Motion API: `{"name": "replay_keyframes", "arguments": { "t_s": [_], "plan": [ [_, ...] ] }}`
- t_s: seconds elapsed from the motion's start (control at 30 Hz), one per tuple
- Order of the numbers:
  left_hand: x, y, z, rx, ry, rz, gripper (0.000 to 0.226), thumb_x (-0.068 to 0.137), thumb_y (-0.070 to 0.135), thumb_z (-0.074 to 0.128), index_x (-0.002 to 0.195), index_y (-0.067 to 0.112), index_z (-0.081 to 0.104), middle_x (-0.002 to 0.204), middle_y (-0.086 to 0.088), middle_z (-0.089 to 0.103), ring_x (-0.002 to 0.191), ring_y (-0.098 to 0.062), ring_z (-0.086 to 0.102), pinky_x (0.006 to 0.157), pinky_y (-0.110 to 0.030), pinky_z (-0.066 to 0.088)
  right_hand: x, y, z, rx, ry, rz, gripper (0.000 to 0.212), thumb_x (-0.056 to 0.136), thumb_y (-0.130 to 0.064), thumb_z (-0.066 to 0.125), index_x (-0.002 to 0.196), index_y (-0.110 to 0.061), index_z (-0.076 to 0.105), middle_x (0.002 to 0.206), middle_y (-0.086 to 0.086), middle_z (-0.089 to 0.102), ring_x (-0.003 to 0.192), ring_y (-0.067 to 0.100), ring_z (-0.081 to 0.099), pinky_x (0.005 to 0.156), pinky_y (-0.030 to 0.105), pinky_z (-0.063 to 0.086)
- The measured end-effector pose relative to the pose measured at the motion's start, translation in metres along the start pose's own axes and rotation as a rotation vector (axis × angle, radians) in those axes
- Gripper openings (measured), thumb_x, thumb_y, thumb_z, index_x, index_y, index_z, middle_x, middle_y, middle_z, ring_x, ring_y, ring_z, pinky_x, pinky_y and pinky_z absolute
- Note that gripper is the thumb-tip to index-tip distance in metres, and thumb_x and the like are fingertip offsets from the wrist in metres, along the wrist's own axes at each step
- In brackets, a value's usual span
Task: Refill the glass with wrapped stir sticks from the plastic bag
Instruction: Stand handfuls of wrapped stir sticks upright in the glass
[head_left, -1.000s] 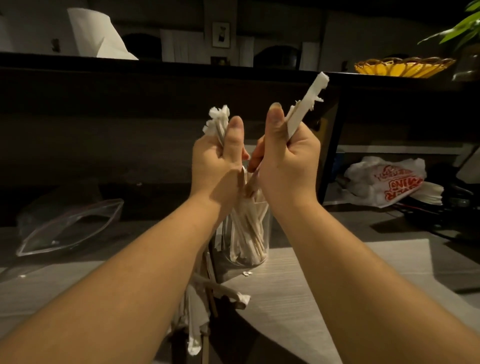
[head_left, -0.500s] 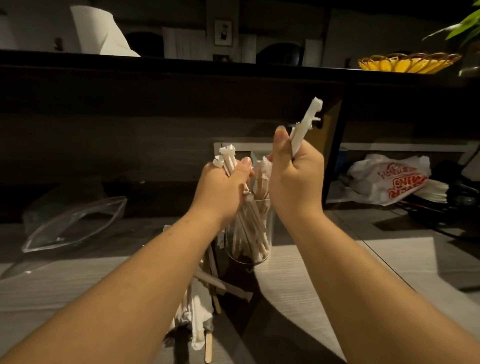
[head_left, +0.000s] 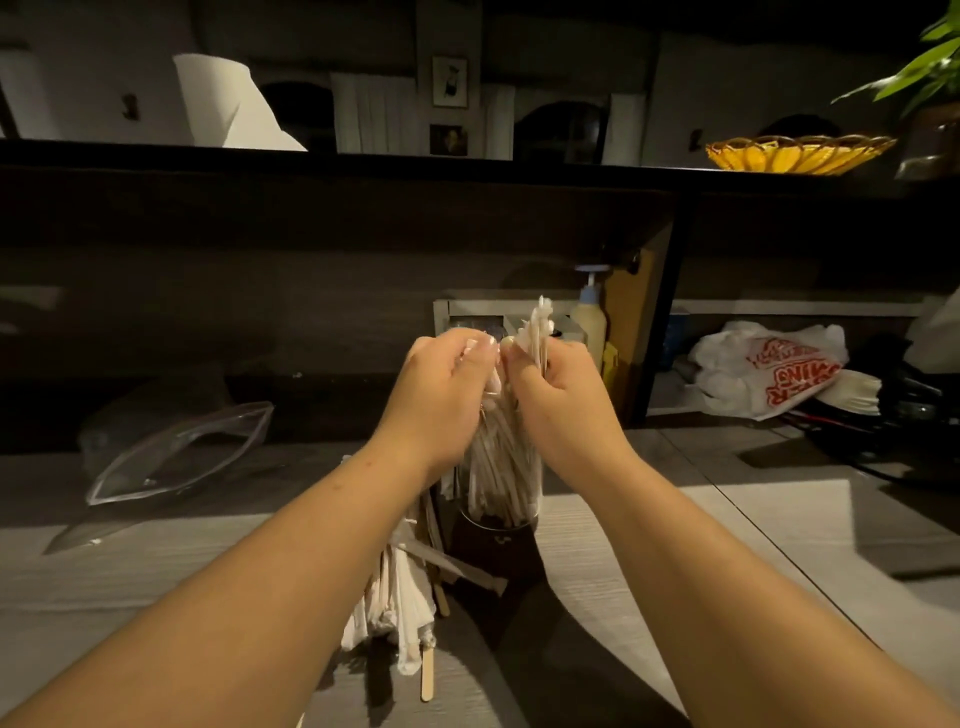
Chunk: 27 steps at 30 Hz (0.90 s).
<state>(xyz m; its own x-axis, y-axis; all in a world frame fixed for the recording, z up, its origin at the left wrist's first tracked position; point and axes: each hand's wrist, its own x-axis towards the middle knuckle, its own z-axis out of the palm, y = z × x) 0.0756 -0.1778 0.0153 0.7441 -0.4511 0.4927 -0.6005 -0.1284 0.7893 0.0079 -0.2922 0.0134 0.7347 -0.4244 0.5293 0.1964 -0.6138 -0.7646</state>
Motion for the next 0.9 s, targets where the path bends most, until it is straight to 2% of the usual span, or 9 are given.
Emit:
{"name": "replay_keyframes", "arguments": {
  "t_s": [0.07, 0.13, 0.2, 0.27, 0.4, 0.53, 0.67, 0.8, 0.9],
  "plan": [
    [-0.007, 0.005, -0.007, -0.023, 0.075, 0.031, 0.019, 0.103, 0.041, 0.041, 0.106, 0.036, 0.060, 0.117, 0.006, 0.058, 0.099, 0.001, 0.055, 0.076, -0.018, 0.039, -0.004, -0.002, -0.005, 0.069, 0.047, 0.006, 0.033, 0.099, -0.047, 0.053, 0.102, -0.016, 0.064, 0.110, 0.013, 0.062, 0.095, 0.022, 0.062, 0.081, 0.044, 0.056],
    [-0.012, 0.009, -0.013, -0.040, 0.111, 0.041, 0.016, 0.104, 0.038, 0.043, 0.106, 0.037, 0.059, 0.119, 0.003, 0.060, 0.100, -0.002, 0.056, 0.077, -0.018, 0.040, -0.008, -0.005, -0.010, 0.096, 0.105, 0.026, 0.036, 0.096, -0.050, 0.058, 0.118, -0.022, 0.059, 0.123, 0.004, 0.057, 0.102, 0.008, 0.058, 0.077, 0.022, 0.047],
    [-0.017, 0.013, -0.019, -0.042, 0.129, 0.038, 0.018, 0.104, 0.035, 0.043, 0.101, 0.035, 0.061, 0.116, 0.000, 0.062, 0.101, -0.005, 0.058, 0.079, -0.021, 0.042, -0.014, -0.010, -0.011, 0.087, 0.142, 0.044, 0.041, 0.093, -0.050, 0.063, 0.125, -0.026, 0.053, 0.128, -0.004, 0.050, 0.106, 0.004, 0.052, 0.076, 0.014, 0.038],
    [-0.026, 0.017, -0.025, -0.027, 0.140, 0.038, 0.021, 0.104, 0.034, 0.043, 0.096, 0.033, 0.062, 0.111, -0.001, 0.063, 0.098, -0.006, 0.058, 0.077, -0.022, 0.042, -0.023, -0.015, -0.009, 0.071, 0.183, 0.039, 0.044, 0.091, -0.050, 0.067, 0.126, -0.031, 0.048, 0.130, -0.007, 0.044, 0.112, 0.008, 0.048, 0.082, 0.018, 0.039],
    [-0.047, 0.014, -0.041, 0.029, 0.184, 0.031, 0.025, 0.104, 0.033, 0.044, 0.092, 0.026, 0.065, 0.102, -0.002, 0.064, 0.093, -0.008, 0.058, 0.074, -0.023, 0.042, -0.041, -0.026, -0.001, 0.021, 0.295, 0.076, 0.055, 0.086, -0.046, 0.073, 0.129, -0.027, 0.044, 0.136, 0.001, 0.035, 0.121, 0.019, 0.044, 0.103, 0.046, 0.046],
    [-0.065, 0.001, -0.058, 0.074, 0.223, -0.050, 0.031, 0.102, 0.034, 0.045, 0.092, 0.015, 0.068, 0.091, -0.006, 0.065, 0.087, -0.016, 0.060, 0.074, -0.035, 0.048, -0.056, -0.030, 0.013, -0.049, 0.406, 0.077, 0.046, 0.084, -0.039, 0.074, 0.115, -0.029, 0.041, 0.126, 0.001, 0.034, 0.114, 0.019, 0.042, 0.093, 0.039, 0.049],
    [-0.079, -0.019, -0.069, 0.123, 0.256, -0.158, 0.028, 0.101, 0.030, 0.050, 0.081, 0.015, 0.065, 0.068, -0.003, 0.059, 0.063, -0.017, 0.055, 0.056, -0.033, 0.041, -0.069, -0.029, 0.033, 0.038, 0.179, 0.124, 0.016, 0.088, -0.031, 0.071, 0.092, -0.030, 0.056, 0.101, 0.000, 0.061, 0.083, 0.013, 0.063, 0.068, 0.028, 0.056],
    [-0.090, -0.046, -0.074, 0.151, 0.350, -0.264, 0.026, 0.100, 0.032, 0.049, 0.082, 0.019, 0.063, 0.081, -0.003, 0.060, 0.071, -0.017, 0.057, 0.057, -0.031, 0.037, -0.083, -0.026, 0.059, -0.326, -0.097, 0.017, 0.010, 0.084, -0.036, 0.069, 0.081, -0.032, 0.060, 0.073, -0.007, 0.065, 0.066, 0.008, 0.064, 0.061, 0.033, 0.060],
    [-0.091, -0.054, -0.074, 0.161, 0.336, -0.333, 0.032, 0.101, 0.031, 0.047, 0.077, 0.014, 0.060, 0.074, -0.003, 0.056, 0.066, -0.017, 0.053, 0.055, -0.032, 0.036, -0.083, -0.030, 0.070, -0.415, -0.302, 0.144, 0.014, 0.077, -0.039, 0.068, 0.075, -0.026, 0.064, 0.065, -0.003, 0.068, 0.059, 0.015, 0.067, 0.054, 0.036, 0.060]
  ]
}}
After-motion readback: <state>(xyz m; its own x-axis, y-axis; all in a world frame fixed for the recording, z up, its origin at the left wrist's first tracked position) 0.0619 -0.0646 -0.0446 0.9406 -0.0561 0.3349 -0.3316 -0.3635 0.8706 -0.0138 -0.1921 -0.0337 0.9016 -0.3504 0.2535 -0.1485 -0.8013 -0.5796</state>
